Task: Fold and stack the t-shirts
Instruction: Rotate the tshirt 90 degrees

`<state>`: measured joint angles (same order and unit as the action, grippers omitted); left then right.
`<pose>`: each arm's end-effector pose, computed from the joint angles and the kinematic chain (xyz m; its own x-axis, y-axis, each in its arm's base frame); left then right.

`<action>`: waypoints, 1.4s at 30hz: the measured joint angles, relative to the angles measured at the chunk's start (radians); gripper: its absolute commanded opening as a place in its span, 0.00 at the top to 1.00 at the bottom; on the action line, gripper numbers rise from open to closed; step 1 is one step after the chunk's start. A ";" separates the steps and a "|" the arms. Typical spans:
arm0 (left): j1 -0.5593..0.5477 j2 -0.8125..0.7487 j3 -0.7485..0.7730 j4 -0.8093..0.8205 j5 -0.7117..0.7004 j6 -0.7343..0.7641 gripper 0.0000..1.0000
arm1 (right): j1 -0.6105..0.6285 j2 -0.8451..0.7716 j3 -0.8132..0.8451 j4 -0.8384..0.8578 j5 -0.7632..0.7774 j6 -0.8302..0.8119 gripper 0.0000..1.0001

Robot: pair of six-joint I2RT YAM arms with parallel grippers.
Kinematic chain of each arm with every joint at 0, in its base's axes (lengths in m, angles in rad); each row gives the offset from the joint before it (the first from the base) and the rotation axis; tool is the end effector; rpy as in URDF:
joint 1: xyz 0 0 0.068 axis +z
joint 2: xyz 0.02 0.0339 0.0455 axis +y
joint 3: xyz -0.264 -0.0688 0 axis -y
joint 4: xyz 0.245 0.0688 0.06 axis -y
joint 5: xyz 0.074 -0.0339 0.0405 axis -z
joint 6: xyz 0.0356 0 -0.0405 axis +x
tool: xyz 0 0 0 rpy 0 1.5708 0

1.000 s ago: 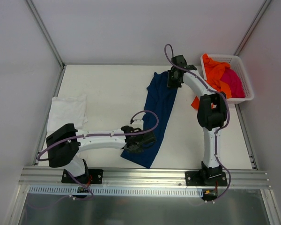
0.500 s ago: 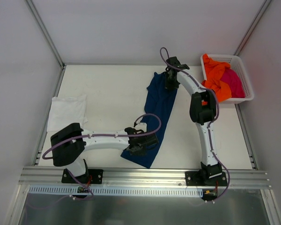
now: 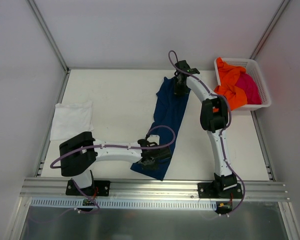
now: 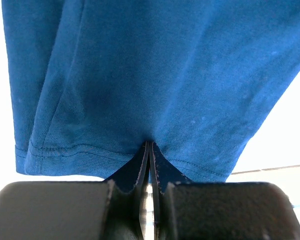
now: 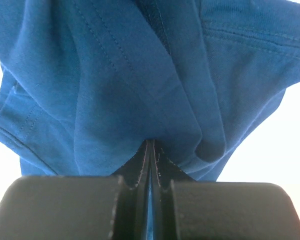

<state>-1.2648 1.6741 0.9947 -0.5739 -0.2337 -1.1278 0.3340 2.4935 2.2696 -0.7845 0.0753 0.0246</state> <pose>0.1011 -0.2926 0.1656 -0.9411 0.0613 -0.3326 0.1297 0.9736 -0.1877 0.5120 0.1748 0.1843 -0.8061 -0.2538 -0.5346 -0.2693 0.9617 -0.0505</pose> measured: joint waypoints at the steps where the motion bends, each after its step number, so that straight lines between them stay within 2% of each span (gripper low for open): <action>1: -0.004 0.002 0.002 0.001 0.000 -0.003 1.00 | 0.000 0.004 0.004 -0.001 0.000 0.000 0.99; 9: -0.039 0.010 0.046 0.020 0.028 -0.013 1.00 | 0.000 0.035 0.053 -0.013 -0.013 0.002 0.99; 20: -0.105 0.063 0.181 0.068 0.063 -0.009 1.00 | -0.003 0.072 0.114 -0.013 -0.079 0.005 1.00; 42: -0.095 -0.011 0.052 0.010 -0.011 -0.022 1.00 | -0.035 0.078 0.114 0.004 -0.146 0.024 1.00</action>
<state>-1.3594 1.6634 1.0466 -0.5640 -0.2447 -1.1496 0.2989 2.5717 2.3840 -0.7807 -0.0708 0.0486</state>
